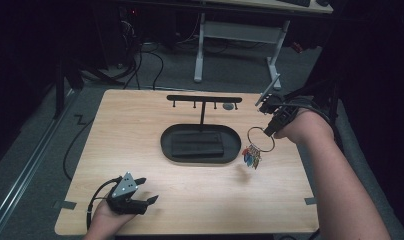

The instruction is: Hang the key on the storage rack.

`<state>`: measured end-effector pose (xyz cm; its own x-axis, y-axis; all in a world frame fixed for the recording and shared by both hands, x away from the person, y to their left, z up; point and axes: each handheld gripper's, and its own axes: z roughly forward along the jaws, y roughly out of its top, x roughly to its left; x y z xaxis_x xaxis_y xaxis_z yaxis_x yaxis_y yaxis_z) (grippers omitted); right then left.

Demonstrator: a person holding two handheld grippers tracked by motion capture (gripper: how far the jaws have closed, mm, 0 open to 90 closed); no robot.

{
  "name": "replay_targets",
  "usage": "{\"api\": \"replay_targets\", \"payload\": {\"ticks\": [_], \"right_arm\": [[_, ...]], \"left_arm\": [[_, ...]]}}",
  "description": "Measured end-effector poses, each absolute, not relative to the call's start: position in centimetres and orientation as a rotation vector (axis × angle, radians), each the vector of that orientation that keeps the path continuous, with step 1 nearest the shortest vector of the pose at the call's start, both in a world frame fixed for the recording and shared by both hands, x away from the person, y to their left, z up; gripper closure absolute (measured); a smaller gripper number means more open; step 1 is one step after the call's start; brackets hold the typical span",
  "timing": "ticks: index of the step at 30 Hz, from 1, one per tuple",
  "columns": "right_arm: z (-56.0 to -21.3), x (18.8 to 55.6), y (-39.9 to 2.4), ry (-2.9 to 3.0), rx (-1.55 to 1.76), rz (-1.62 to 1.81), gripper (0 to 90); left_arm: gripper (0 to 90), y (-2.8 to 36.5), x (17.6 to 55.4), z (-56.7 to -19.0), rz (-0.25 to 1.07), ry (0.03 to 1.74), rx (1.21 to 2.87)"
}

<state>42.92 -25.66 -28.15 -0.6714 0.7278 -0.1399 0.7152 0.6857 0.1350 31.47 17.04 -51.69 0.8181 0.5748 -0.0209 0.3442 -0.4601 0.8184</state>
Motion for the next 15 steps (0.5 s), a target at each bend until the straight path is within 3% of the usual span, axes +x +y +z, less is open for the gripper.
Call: {"api": "replay_targets", "payload": {"ticks": [15], "right_arm": [[-26.9, 46.2, -23.6, 2.69, 1.169, 0.154, 88.2]], "left_arm": [[25.2, 17.1, 31.5, -51.8, 0.315, 0.676, 2.104]]}}
